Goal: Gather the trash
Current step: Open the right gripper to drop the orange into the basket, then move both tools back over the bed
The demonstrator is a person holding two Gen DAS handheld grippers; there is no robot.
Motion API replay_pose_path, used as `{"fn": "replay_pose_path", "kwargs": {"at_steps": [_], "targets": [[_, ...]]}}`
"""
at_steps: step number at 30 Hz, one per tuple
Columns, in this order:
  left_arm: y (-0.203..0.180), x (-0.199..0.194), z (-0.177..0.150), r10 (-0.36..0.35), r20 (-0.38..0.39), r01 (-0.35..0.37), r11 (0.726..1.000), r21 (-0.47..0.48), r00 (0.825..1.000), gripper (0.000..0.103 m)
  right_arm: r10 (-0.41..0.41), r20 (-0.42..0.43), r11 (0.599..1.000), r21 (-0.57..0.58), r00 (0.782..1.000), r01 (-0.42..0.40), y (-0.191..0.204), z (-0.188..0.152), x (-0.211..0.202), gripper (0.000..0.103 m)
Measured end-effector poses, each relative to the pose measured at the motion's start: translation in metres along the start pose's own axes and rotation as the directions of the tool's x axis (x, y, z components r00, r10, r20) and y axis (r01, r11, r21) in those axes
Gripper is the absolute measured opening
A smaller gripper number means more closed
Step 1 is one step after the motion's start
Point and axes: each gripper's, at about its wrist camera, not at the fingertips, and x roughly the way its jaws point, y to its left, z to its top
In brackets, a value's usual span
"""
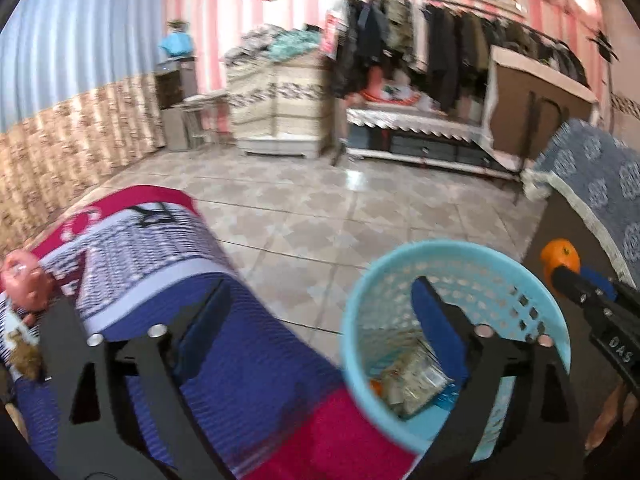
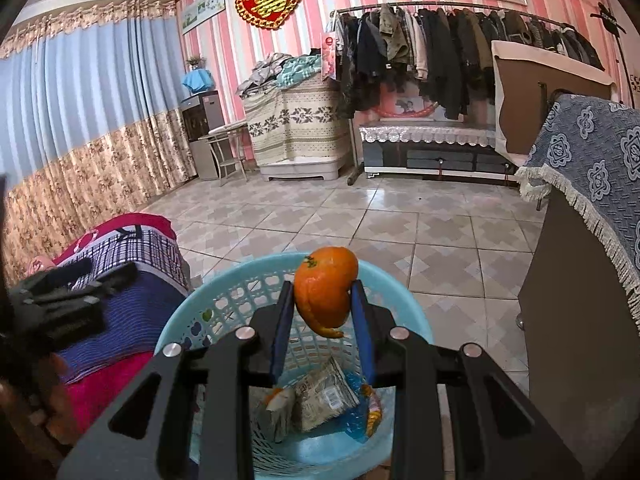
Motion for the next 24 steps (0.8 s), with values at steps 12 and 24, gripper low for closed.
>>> {"fn": "replay_pose_path", "kwargs": {"at_steps": [12, 24], "targets": [[0.080, -0.086, -0.007, 0.152, 0.088, -0.141, 0.983, -0.121, 0.984, 0.097, 0.025, -0.013, 0.999, -0.039, 1.000, -0.025, 0.036, -0.003, 0.006, 0.072], [0.170, -0.166, -0.042, 0.318, 0.081, -0.296, 0.932, -0.208, 0.944, 0.097, 0.036, -0.002, 0.994, -0.105, 0.999, -0.036, 0.073, -0.005, -0.008, 0.096]]}}
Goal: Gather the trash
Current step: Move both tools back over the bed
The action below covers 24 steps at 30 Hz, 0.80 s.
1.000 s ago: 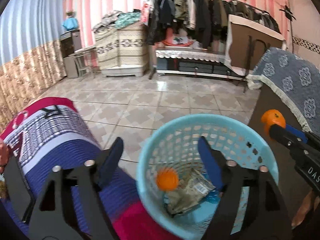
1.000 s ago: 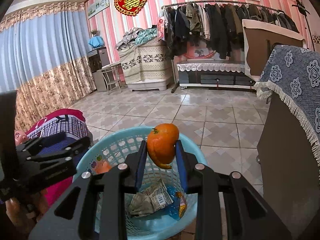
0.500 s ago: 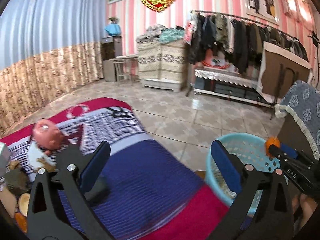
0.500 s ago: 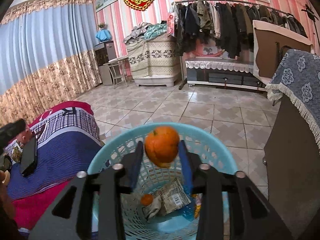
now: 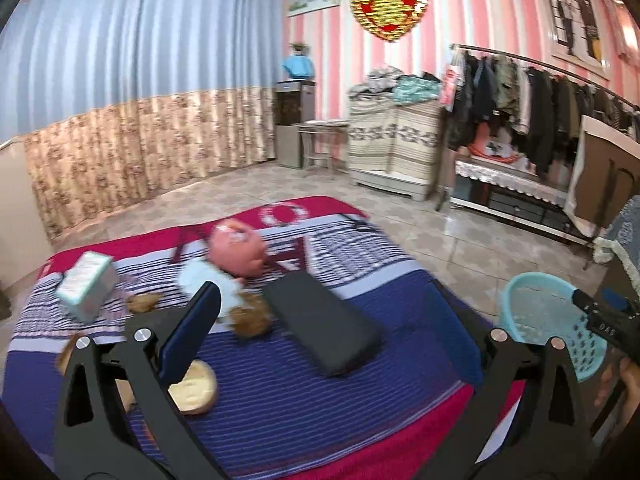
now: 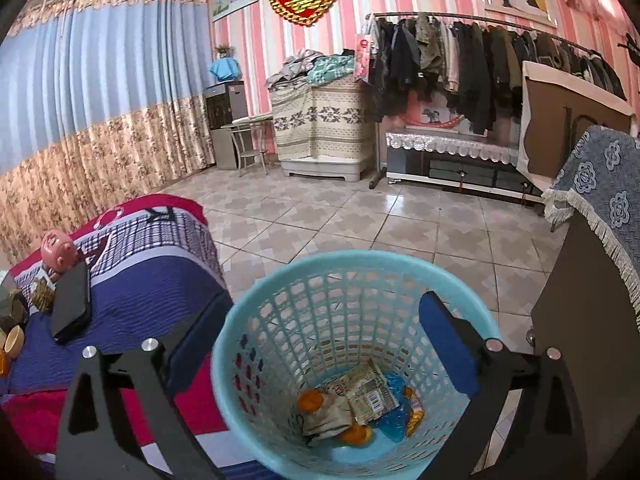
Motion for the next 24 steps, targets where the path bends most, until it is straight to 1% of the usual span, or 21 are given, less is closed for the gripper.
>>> {"fn": "replay_pose_path", "kwargs": {"at_steps": [3, 6, 12, 15, 17, 20, 24], "targets": [[0.030, -0.008, -0.006, 0.047, -0.012, -0.047, 0.999, -0.021, 0.999, 0.097, 0.021, 0.007, 1.000, -0.013, 1.000, -0.020, 0.014, 0.000, -0.005, 0.097], [0.059, -0.013, -0.013, 0.101, -0.028, -0.102, 0.995, -0.023, 0.994, 0.097, 0.056, 0.022, 0.998, -0.038, 0.998, -0.055, 0.035, 0.000, -0.013, 0.098], [0.101, -0.028, -0.027, 0.166, -0.042, -0.168, 0.985, -0.045, 0.985, 0.097, 0.131, 0.016, 0.987, -0.092, 0.991, -0.129, 0.077, -0.005, -0.024, 0.098], [0.124, -0.029, -0.037, 0.182, -0.069, -0.187, 0.979, -0.084, 0.981, 0.097, 0.151, 0.007, 0.979, -0.140, 0.988, -0.149, 0.099, -0.009, -0.027, 0.098], [0.134, -0.031, -0.043, 0.189, -0.080, -0.197, 0.976, -0.096, 0.979, 0.097, 0.185, 0.003, 0.969, -0.164, 0.983, -0.183, 0.115, -0.012, -0.032, 0.098], [0.145, -0.034, -0.049, 0.213, -0.084, -0.220, 0.972, -0.087, 0.973, 0.097, 0.244, 0.006, 0.951, -0.195, 0.970, -0.238, 0.135, -0.017, -0.043, 0.098], [0.156, -0.040, -0.051, 0.236, -0.076, -0.242, 0.967, -0.078, 0.969, 0.097, 0.287, -0.010, 0.934, -0.222, 0.958, -0.282, 0.156, -0.022, -0.047, 0.098]]}}
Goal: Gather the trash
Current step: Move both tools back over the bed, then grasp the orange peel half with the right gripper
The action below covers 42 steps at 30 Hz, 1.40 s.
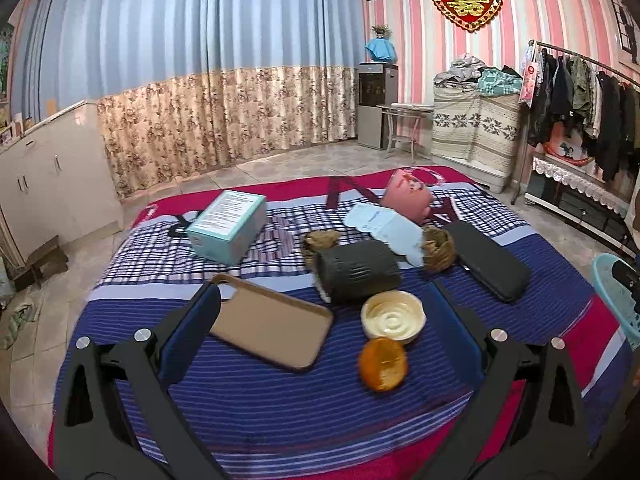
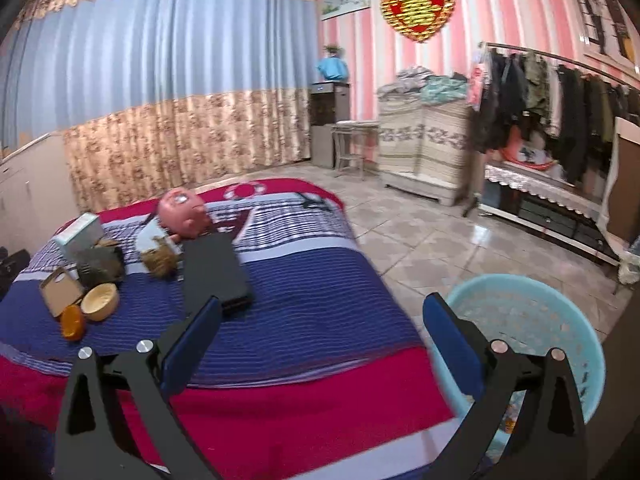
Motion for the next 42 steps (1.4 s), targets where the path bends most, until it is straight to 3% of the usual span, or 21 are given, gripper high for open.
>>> {"fn": "replay_pose_path", "kwargs": {"at_steps": [9, 15, 21, 25, 35, 36, 38, 40, 42], "targets": [[0.032, 0.011, -0.011, -0.012, -0.062, 0.008, 0.998, -0.061, 0.998, 0.097, 0.050, -0.049, 0.997, -0.060, 0.998, -0.053, 0.046, -0.010, 0.013, 0.098], [0.049, 0.022, -0.026, 0.042, -0.086, -0.046, 0.998, -0.047, 0.995, 0.097, 0.120, -0.097, 0.990, -0.062, 0.988, -0.126, 0.076, -0.015, 0.027, 0.098], [0.069, 0.029, -0.035, 0.069, -0.088, -0.075, 0.994, -0.076, 0.994, 0.097, 0.190, -0.179, 0.976, -0.070, 0.965, -0.205, 0.116, -0.023, 0.047, 0.098], [0.084, 0.029, -0.038, 0.089, -0.086, -0.096, 0.991, -0.090, 0.992, 0.097, 0.283, -0.195, 0.952, -0.066, 0.939, -0.300, 0.152, -0.027, 0.044, 0.098], [0.121, 0.016, -0.034, 0.144, -0.062, -0.149, 0.985, -0.083, 0.988, 0.097, 0.328, -0.259, 0.916, -0.147, 0.908, -0.373, 0.234, -0.045, 0.043, 0.097], [0.123, 0.015, -0.035, 0.145, -0.061, -0.150, 0.985, -0.084, 0.988, 0.097, 0.329, -0.276, 0.912, -0.155, 0.903, -0.379, 0.242, -0.046, 0.045, 0.095], [0.127, 0.013, -0.034, 0.125, -0.060, -0.131, 0.987, -0.097, 0.990, 0.097, 0.326, -0.303, 0.908, -0.164, 0.895, -0.386, 0.251, -0.049, 0.052, 0.076], [0.128, 0.011, -0.033, 0.103, -0.061, -0.109, 0.988, -0.110, 0.993, 0.097, 0.338, -0.350, 0.898, -0.157, 0.874, -0.411, 0.256, -0.052, 0.060, 0.041], [0.124, 0.011, -0.032, 0.081, -0.060, -0.087, 0.990, -0.112, 0.995, 0.097, 0.374, -0.355, 0.889, -0.127, 0.857, -0.440, 0.254, -0.052, 0.060, 0.036]]}}
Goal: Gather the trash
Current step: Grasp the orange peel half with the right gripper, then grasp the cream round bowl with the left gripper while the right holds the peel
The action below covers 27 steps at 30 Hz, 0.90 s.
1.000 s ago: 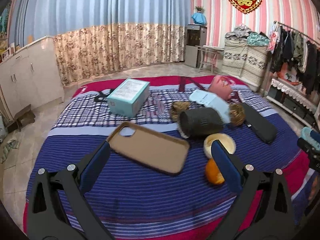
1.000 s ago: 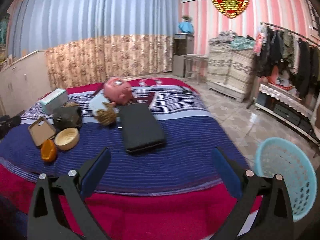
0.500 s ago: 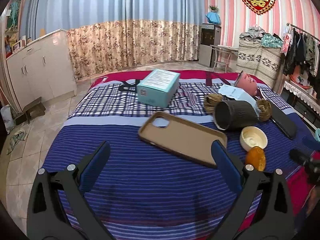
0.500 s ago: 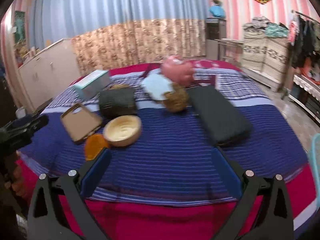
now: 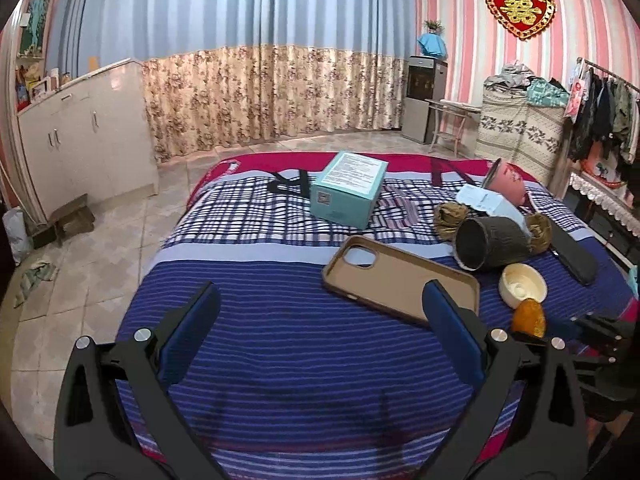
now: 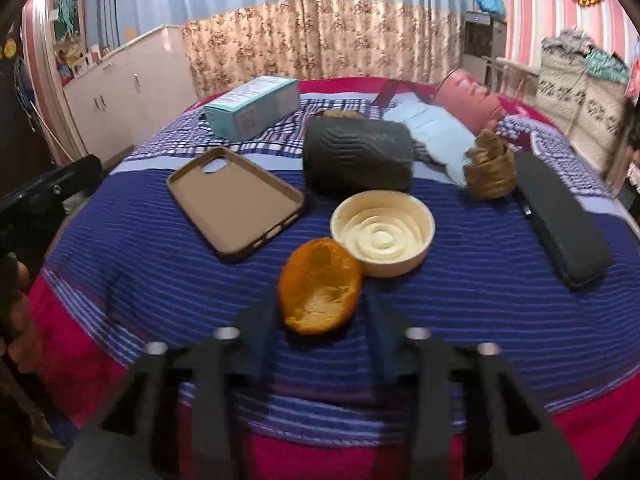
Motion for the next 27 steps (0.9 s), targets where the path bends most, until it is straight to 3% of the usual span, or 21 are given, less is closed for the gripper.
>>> {"fn": "replay_pose_path", "kwargs": {"at_steps": [4, 7, 10, 13, 22, 27], "targets": [[-0.021, 0.004, 0.001, -0.061, -0.017, 0.061, 0.998, 0.008, 0.998, 0.097, 0.038, 0.056, 0.998, 0.057, 0.998, -0.041, -0.016, -0.004, -0.019, 0.030], [-0.046, 0.011, -0.002, -0.111, -0.053, 0.111, 0.994, 0.014, 0.992, 0.097, -0.023, 0.082, 0.996, 0.086, 0.996, 0.016, -0.038, -0.009, -0.038, 0.030], [-0.083, 0.025, -0.009, -0.200, -0.116, 0.201, 0.980, -0.001, 0.973, 0.097, -0.110, 0.077, 0.987, 0.127, 0.991, 0.100, -0.069, -0.016, -0.053, 0.031], [-0.119, 0.038, -0.013, -0.233, -0.151, 0.240, 0.970, 0.029, 0.961, 0.097, -0.175, 0.081, 0.971, 0.179, 0.981, 0.158, -0.100, -0.025, -0.069, 0.031], [-0.179, 0.084, -0.012, -0.225, -0.287, 0.259, 0.962, 0.085, 0.931, 0.097, -0.246, 0.158, 0.939, 0.282, 0.956, 0.195, -0.147, -0.029, -0.119, 0.031], [-0.189, 0.088, -0.012, -0.207, -0.291, 0.250, 0.961, 0.118, 0.934, 0.094, -0.281, 0.186, 0.934, 0.277, 0.942, 0.224, -0.147, -0.030, -0.144, 0.031]]}}
